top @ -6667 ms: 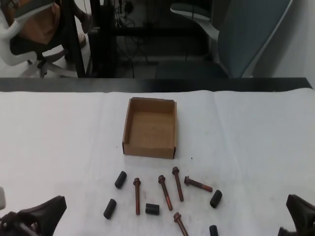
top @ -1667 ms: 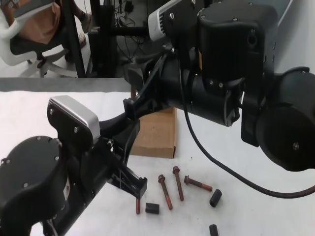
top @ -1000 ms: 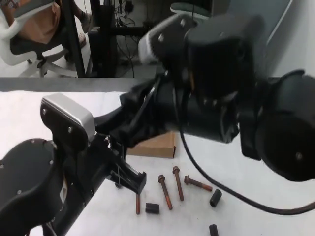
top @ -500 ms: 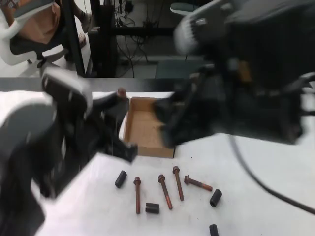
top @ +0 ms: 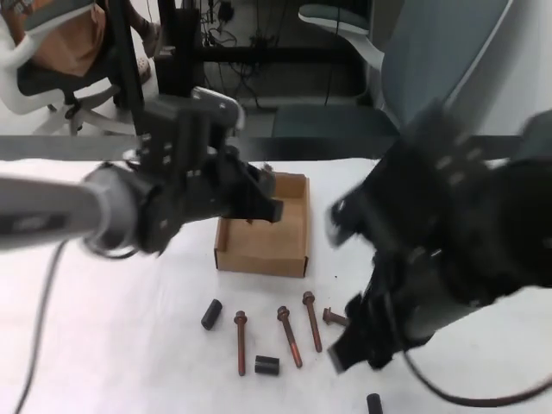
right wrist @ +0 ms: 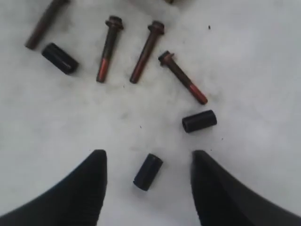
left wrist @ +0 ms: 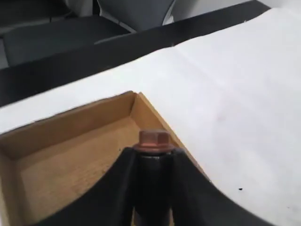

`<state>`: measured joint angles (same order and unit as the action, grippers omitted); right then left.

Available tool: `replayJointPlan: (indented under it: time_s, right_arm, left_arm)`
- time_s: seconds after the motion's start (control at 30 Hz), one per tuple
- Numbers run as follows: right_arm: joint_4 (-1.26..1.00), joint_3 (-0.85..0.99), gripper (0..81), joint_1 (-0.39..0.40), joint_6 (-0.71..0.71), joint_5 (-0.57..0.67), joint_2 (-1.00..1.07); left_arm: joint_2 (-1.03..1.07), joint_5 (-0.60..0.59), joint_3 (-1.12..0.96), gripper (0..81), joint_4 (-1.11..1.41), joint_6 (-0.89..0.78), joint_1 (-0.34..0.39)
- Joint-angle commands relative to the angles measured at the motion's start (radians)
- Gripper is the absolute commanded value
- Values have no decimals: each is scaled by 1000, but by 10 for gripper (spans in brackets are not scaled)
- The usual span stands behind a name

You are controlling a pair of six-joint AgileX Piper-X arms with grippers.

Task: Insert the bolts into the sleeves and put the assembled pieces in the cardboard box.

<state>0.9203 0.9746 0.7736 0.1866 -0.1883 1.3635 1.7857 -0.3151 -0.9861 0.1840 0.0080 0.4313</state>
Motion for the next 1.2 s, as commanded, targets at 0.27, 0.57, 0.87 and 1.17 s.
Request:
replayJointPlan:
  time_s: [0.27,0.57,0.87,1.17]
  right_arm:
    - [-87,-118,504,-39,79,81,236]
    - [-259,-198,221,-44,145,104,245]
    - [-220,-198,6,-44,125,104,245]
    - [-218,-198,6,-44,120,97,245]
  left_arm:
    - [239,24,-292,3,-46,98,-6]
    - [293,25,-347,533,-30,128,-36]
    - [210,37,-347,700,-421,-19,-44]
    - [116,202,-344,700,-946,-127,2]
